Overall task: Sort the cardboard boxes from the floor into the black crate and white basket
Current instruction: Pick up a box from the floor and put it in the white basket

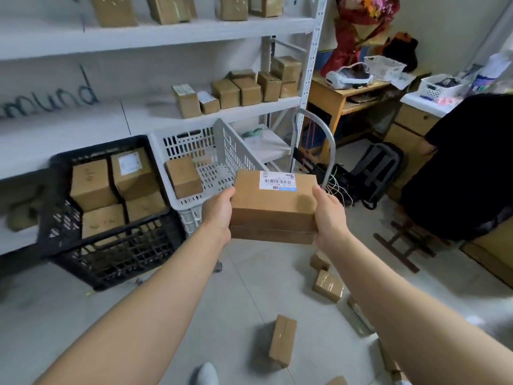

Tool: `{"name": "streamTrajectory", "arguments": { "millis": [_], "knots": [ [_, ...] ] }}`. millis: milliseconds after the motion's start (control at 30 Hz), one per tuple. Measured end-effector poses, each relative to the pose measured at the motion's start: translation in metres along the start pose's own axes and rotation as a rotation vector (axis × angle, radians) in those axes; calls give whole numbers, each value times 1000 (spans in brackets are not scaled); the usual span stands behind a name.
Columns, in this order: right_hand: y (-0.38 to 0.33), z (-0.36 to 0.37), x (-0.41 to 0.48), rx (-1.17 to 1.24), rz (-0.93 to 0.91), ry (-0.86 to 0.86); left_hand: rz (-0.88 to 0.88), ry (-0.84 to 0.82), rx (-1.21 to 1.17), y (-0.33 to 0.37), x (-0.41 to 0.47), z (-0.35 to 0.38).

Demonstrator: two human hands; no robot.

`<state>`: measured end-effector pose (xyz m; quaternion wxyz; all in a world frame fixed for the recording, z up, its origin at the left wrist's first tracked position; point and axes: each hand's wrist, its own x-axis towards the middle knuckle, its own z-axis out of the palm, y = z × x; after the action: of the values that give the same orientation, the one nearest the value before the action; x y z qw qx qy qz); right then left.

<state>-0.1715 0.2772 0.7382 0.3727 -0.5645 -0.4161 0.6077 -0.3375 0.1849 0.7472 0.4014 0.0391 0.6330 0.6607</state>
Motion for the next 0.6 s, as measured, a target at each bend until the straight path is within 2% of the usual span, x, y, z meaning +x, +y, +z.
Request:
{"name": "streamTrajectory", "arguments": {
  "millis": [267, 433, 600],
  "knots": [
    [-11, 169, 49, 8, 1, -17, -82, 8, 129, 91, 136, -65],
    [-20, 225, 90, -27, -9, -27, -122, 21, 136, 118, 205, -72],
    [-26, 265, 149, -5, 135, -50, -42, 49, 204, 127, 274, -63]
  ]
}}
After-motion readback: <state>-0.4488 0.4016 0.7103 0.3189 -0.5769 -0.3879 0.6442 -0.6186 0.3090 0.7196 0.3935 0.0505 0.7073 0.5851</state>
